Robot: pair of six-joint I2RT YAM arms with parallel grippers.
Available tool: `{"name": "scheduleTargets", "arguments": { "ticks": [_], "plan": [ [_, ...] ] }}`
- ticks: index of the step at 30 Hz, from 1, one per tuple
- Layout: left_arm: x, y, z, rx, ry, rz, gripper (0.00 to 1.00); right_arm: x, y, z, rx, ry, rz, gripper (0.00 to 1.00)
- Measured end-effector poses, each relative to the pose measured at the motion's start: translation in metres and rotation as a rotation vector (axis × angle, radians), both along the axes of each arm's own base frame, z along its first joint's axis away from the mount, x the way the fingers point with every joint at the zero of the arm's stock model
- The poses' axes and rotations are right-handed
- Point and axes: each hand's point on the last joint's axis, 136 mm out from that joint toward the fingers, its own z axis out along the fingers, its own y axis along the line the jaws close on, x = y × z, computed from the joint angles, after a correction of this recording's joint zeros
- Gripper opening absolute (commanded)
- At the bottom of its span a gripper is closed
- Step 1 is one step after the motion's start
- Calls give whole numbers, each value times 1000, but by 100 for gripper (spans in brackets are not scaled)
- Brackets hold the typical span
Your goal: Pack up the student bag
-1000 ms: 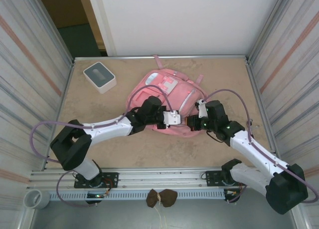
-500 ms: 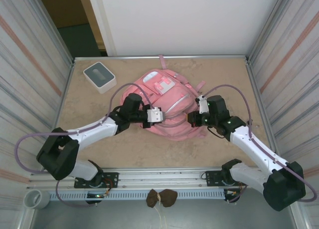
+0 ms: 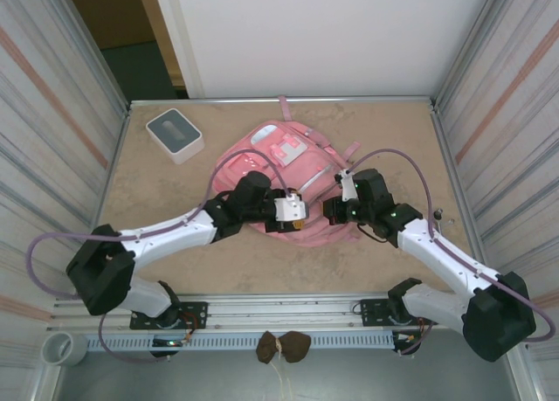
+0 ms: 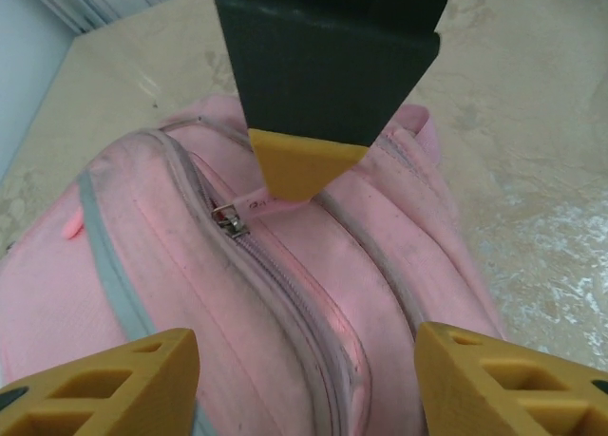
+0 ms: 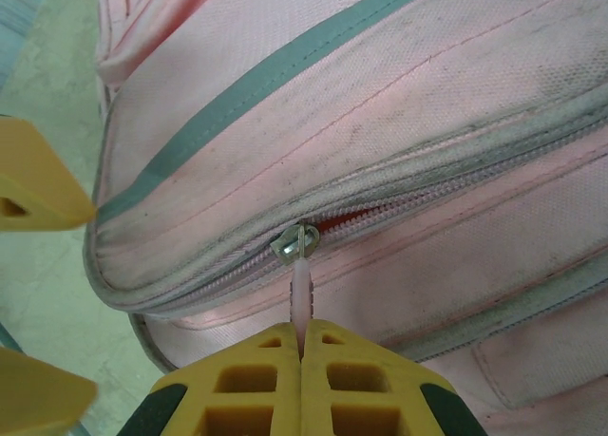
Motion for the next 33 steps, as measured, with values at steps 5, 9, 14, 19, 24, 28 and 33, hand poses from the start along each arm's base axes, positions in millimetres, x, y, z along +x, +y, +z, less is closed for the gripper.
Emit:
{"name": "scheduleTargets", "arguments": {
  "ticks": [5,9,14,19,24,28,33],
  "plan": [
    [18,-1,-25,83,5,73,39,-1,0,-5,2,5,-1,0],
    [14,0,-33,110,26,72,17,-2,0,-14,8,-2,-1,0],
    [17,4,-33,88,70,79,0,-1,2,-22,29,-19,7,5],
    [17,7,-23,32,120,79,0,6,9,-19,67,-50,24,8],
    [16,7,-15,-13,148,75,0,9,15,-19,97,-73,41,13],
    [16,7,-14,-26,164,75,0,9,17,-18,112,-85,48,17],
    [15,7,-13,-32,173,75,0,10,18,-17,119,-98,49,19]
  ]
}}
